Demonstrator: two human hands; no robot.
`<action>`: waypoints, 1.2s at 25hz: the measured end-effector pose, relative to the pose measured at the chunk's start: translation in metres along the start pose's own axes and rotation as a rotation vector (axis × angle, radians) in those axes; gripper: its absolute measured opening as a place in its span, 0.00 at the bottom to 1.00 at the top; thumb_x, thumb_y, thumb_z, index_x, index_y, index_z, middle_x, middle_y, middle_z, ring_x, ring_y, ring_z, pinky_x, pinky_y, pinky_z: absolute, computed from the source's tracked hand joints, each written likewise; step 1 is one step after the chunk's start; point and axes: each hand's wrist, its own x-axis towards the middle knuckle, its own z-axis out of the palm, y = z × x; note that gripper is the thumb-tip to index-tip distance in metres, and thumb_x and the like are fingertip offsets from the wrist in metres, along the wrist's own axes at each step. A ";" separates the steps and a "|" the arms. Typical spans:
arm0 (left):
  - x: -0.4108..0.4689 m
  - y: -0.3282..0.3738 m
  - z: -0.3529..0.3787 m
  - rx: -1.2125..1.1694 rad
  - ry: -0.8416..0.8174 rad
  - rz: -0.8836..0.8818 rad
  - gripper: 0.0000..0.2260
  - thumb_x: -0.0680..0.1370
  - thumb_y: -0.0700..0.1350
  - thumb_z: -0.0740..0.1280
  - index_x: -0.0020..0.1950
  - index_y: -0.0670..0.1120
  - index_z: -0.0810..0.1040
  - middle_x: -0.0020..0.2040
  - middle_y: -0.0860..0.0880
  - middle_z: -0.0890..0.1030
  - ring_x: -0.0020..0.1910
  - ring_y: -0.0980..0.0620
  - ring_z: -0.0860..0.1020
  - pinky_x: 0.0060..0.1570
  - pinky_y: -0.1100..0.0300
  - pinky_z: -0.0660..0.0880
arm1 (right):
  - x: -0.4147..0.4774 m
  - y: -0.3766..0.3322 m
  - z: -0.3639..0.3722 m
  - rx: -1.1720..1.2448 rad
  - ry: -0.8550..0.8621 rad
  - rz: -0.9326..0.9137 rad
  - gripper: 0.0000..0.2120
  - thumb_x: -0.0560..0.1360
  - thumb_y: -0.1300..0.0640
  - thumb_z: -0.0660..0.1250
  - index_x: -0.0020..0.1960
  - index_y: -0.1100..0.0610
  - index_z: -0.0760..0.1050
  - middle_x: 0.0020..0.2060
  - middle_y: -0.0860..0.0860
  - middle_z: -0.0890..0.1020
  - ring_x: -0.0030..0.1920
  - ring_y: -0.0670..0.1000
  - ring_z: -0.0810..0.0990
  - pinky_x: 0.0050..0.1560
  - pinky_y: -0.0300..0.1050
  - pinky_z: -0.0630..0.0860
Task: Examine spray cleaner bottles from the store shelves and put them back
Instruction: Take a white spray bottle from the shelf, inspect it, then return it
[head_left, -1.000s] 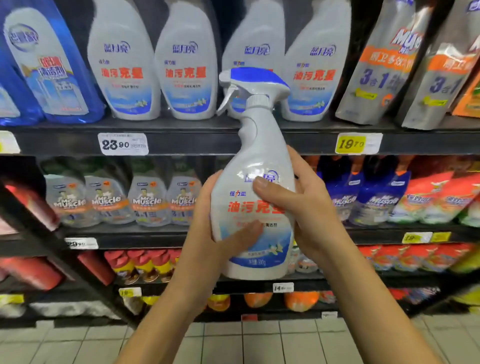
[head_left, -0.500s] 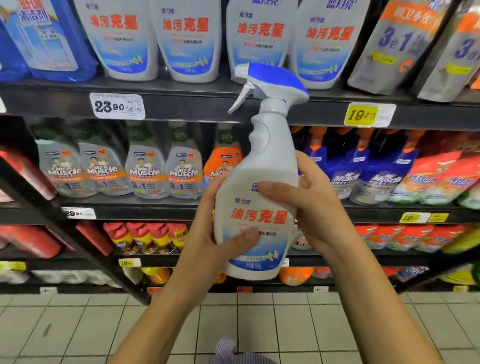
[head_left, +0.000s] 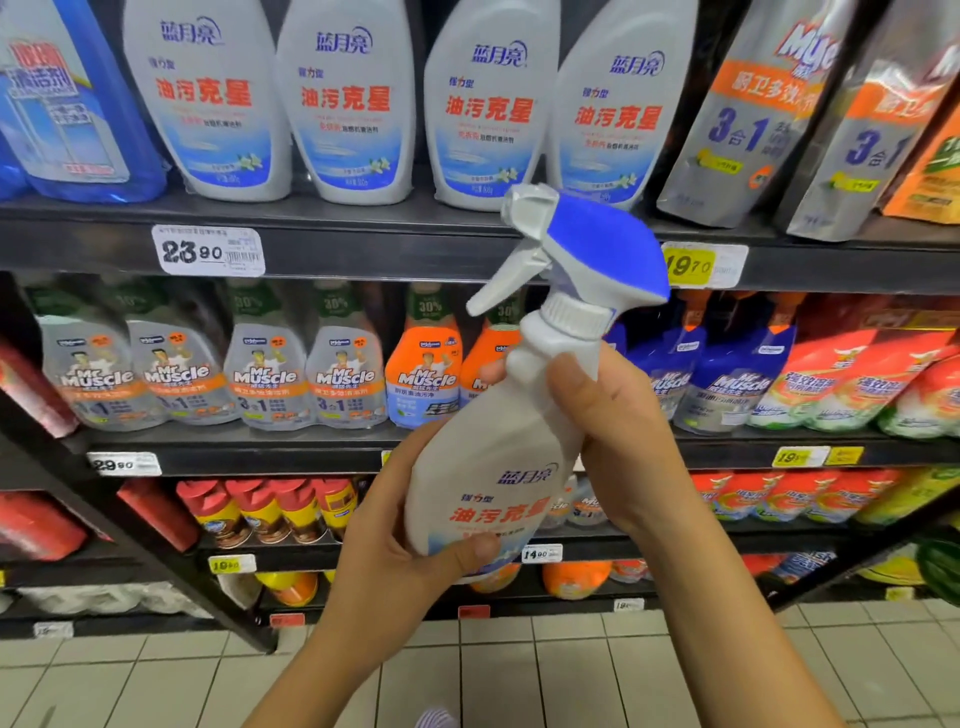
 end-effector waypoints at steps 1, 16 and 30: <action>-0.001 -0.002 0.001 0.018 0.023 0.007 0.30 0.64 0.49 0.78 0.62 0.67 0.73 0.59 0.58 0.79 0.59 0.56 0.78 0.46 0.61 0.80 | 0.000 -0.004 0.001 0.055 0.004 -0.023 0.32 0.61 0.34 0.74 0.57 0.53 0.76 0.47 0.46 0.85 0.49 0.47 0.83 0.45 0.39 0.78; 0.006 -0.047 -0.003 0.382 0.441 0.012 0.24 0.64 0.33 0.77 0.58 0.43 0.80 0.48 0.48 0.83 0.47 0.53 0.81 0.44 0.74 0.76 | -0.029 -0.017 0.036 0.266 0.037 -0.015 0.29 0.57 0.56 0.75 0.56 0.52 0.71 0.37 0.46 0.81 0.41 0.45 0.81 0.42 0.40 0.80; 0.016 -0.046 -0.014 0.242 0.148 -0.134 0.32 0.60 0.29 0.78 0.51 0.61 0.75 0.44 0.72 0.80 0.48 0.71 0.78 0.39 0.79 0.72 | -0.017 -0.014 0.038 0.311 0.166 -0.037 0.13 0.71 0.53 0.68 0.51 0.61 0.79 0.43 0.55 0.81 0.44 0.51 0.79 0.48 0.42 0.76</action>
